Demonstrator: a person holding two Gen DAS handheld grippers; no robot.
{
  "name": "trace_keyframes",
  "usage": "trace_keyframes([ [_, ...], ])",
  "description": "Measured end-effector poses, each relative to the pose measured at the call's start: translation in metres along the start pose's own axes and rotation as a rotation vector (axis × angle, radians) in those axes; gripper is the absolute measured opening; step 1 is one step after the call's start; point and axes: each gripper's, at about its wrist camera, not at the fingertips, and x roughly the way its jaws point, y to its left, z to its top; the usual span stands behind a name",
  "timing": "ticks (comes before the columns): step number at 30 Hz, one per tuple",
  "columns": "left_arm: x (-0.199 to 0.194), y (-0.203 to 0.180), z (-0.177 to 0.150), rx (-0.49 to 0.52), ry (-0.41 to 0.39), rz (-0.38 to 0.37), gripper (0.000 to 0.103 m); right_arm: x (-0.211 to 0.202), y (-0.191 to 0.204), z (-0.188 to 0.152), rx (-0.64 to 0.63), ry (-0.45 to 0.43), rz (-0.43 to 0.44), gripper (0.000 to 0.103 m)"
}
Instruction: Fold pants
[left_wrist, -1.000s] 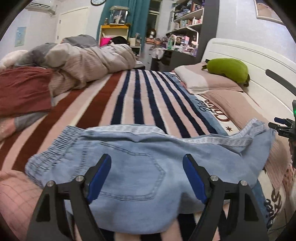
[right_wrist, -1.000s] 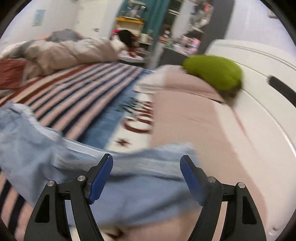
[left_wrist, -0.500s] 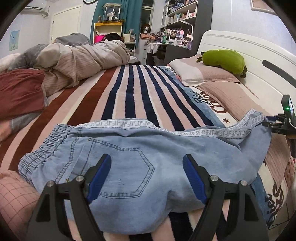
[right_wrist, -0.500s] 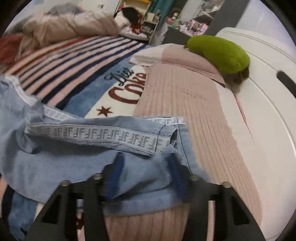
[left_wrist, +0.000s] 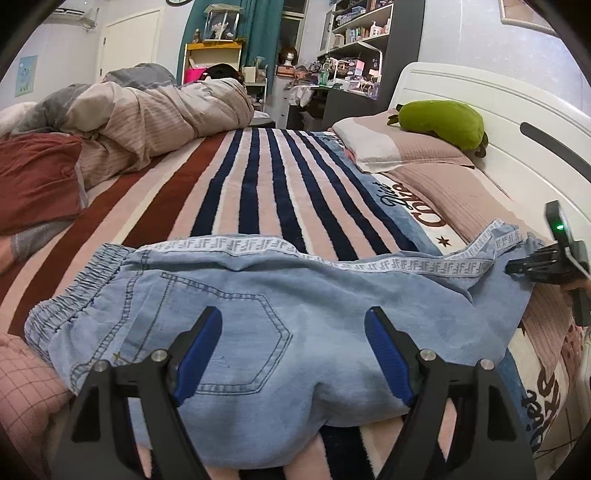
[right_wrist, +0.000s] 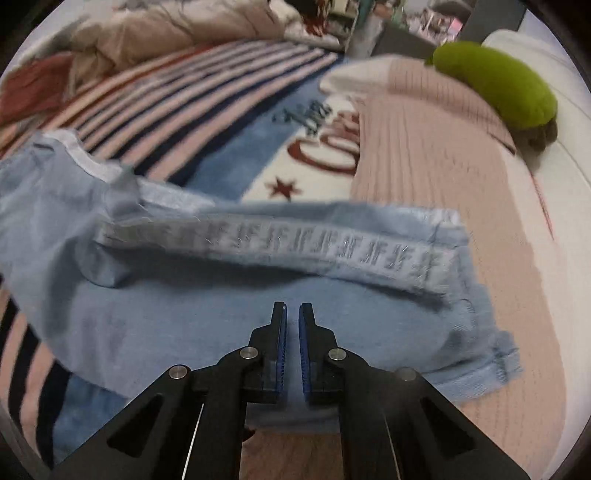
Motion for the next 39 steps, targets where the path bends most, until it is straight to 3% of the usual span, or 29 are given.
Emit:
trace_keyframes([
  [3,0.002,0.001,0.0,0.004,0.003,0.006,0.076,0.016,-0.004,0.01,0.003,0.011,-0.07,0.0],
  [8,0.005,0.008,0.0,-0.011,0.001,0.027,0.076,0.023,-0.023,0.032,0.042,-0.056,-0.175,0.001],
  [11,0.008,0.01,-0.001,-0.022,0.004,0.03,0.076,0.024,-0.036,0.043,0.066,-0.088,-0.22,0.01],
  [14,0.009,0.009,-0.003,-0.025,0.005,0.03,0.076,0.014,-0.047,0.05,0.083,-0.142,-0.261,0.027],
  [16,0.01,0.01,-0.003,-0.029,0.007,0.027,0.076,0.005,-0.053,0.051,0.085,-0.17,-0.286,0.044],
  [21,0.009,0.011,-0.004,-0.032,0.006,0.021,0.076,-0.009,-0.066,0.036,0.086,-0.083,-0.233,0.06],
  [25,0.009,0.011,-0.006,-0.035,0.006,0.007,0.076,-0.01,-0.066,0.009,0.098,-0.005,-0.196,0.06],
  [29,0.01,0.009,-0.008,-0.036,0.012,-0.01,0.076,-0.022,-0.064,-0.021,0.137,-0.01,-0.167,0.057],
  [33,0.01,0.008,-0.008,-0.042,0.008,-0.03,0.076,-0.036,-0.051,-0.038,0.125,-0.075,-0.197,0.012],
  [39,0.008,0.006,-0.006,-0.036,-0.003,-0.045,0.076,-0.062,-0.051,-0.04,0.162,-0.181,-0.303,0.005],
])
